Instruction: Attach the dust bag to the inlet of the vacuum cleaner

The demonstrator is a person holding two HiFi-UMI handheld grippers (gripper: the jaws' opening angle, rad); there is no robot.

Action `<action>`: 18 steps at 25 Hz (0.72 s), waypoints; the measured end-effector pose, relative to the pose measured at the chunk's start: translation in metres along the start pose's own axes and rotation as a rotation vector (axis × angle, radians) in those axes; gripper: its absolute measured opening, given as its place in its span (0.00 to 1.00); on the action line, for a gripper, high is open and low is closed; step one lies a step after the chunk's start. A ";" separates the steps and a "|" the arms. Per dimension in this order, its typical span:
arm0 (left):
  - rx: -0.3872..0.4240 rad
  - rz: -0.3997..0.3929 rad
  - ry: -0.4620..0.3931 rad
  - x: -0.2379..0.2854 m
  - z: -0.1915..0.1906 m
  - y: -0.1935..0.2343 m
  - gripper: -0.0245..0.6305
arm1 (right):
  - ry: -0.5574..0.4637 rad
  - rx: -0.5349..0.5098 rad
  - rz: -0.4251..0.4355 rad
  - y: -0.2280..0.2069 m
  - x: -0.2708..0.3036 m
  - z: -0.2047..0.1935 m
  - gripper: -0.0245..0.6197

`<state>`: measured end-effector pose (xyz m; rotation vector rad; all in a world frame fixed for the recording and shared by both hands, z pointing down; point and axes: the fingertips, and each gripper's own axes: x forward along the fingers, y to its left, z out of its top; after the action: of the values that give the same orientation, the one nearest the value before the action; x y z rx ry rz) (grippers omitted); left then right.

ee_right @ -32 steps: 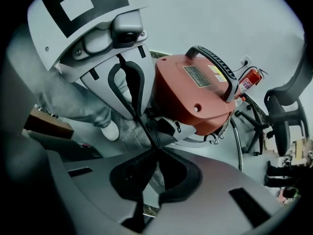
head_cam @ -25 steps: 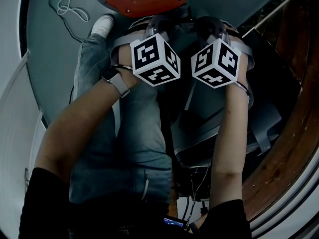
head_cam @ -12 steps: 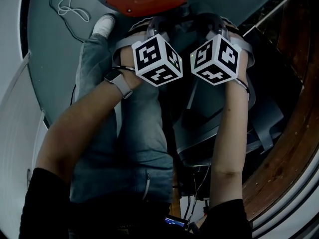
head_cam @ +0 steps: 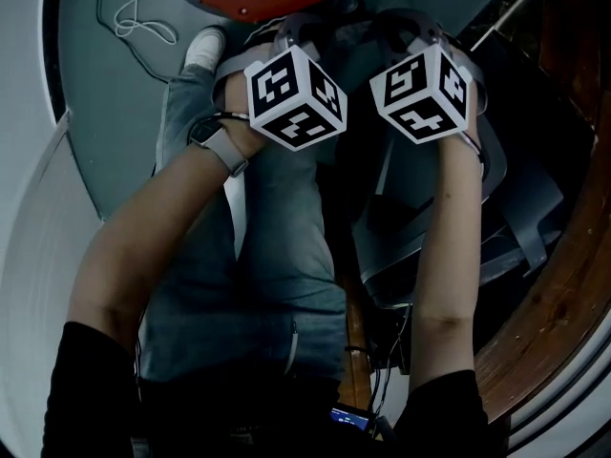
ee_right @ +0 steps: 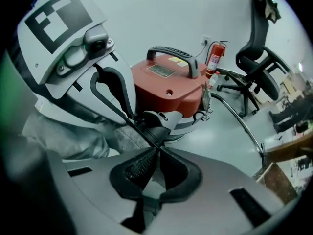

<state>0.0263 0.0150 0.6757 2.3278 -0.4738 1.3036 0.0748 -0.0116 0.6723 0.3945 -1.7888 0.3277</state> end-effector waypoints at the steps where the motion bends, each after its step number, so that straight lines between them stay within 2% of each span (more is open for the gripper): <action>1: 0.007 -0.005 -0.003 -0.004 0.002 0.000 0.08 | -0.028 0.043 -0.012 -0.001 -0.005 0.002 0.10; 4: 0.014 -0.016 -0.025 -0.017 0.011 0.000 0.08 | -0.125 0.162 -0.049 -0.006 -0.028 0.011 0.10; 9: 0.031 -0.048 -0.115 -0.055 0.039 -0.003 0.08 | -0.273 0.354 -0.093 -0.006 -0.081 0.020 0.10; 13: 0.038 -0.061 -0.184 -0.099 0.068 -0.005 0.08 | -0.402 0.526 -0.106 -0.003 -0.134 0.028 0.10; 18: 0.089 -0.073 -0.250 -0.160 0.104 -0.023 0.08 | -0.534 0.696 -0.139 0.006 -0.206 0.035 0.10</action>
<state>0.0319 -0.0063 0.4846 2.5712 -0.4099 1.0249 0.0884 -0.0019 0.4643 1.1799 -2.1084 0.8078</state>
